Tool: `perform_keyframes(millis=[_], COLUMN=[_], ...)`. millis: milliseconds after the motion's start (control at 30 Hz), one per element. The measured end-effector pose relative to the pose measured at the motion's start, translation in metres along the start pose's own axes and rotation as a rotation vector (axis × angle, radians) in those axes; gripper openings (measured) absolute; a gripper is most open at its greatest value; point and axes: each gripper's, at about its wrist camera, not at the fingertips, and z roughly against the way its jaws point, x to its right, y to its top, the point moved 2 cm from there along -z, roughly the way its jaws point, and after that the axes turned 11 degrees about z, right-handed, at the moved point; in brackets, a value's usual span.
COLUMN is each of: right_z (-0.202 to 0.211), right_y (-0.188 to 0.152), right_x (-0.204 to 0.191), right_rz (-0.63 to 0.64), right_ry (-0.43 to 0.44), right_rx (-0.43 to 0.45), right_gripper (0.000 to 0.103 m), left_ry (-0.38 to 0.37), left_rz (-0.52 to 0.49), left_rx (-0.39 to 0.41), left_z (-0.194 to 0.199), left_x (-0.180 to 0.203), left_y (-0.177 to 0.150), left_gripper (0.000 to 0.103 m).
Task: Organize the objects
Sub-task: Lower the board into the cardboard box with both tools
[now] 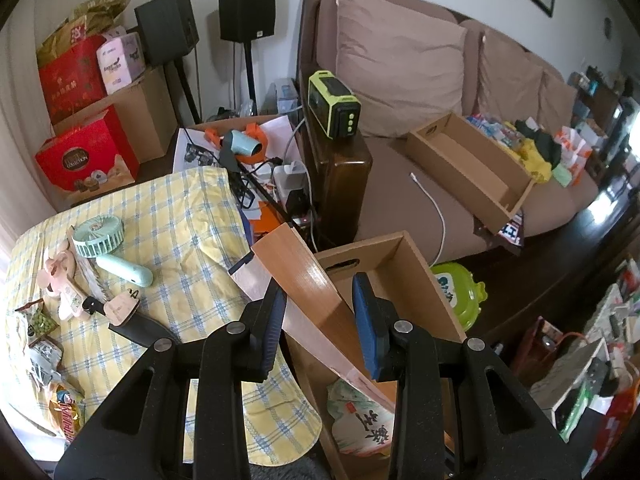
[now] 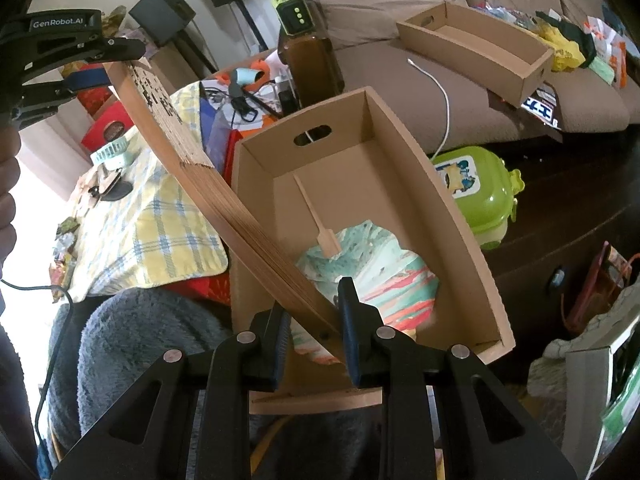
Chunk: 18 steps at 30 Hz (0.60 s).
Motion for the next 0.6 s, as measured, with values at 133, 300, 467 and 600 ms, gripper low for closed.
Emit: perform_keyframes(millis=[133, 300, 467, 600], right_z=[-0.003, -0.006, -0.011, -0.013], right_y=[-0.001, -0.002, -0.003, -0.003], right_x=[0.002, 0.002, 0.001, 0.002], right_rz=[-0.004, -0.004, -0.005, -0.007], right_ry=[-0.003, -0.007, -0.003, 0.001], right_rx=[-0.009, -0.024, -0.035, -0.042], right_gripper=[0.022, 0.022, 0.022, 0.022], left_ry=[0.003, 0.013, 0.021, 0.024], left_rz=[-0.003, -0.002, 0.002, 0.002], left_rx=[-0.008, -0.017, -0.026, -0.031], left_z=[-0.006, -0.013, -0.019, -0.022], left_x=[0.0, -0.001, -0.003, -0.004], left_y=[-0.002, -0.005, -0.006, -0.008], left_gripper=[0.032, 0.032, 0.032, 0.032])
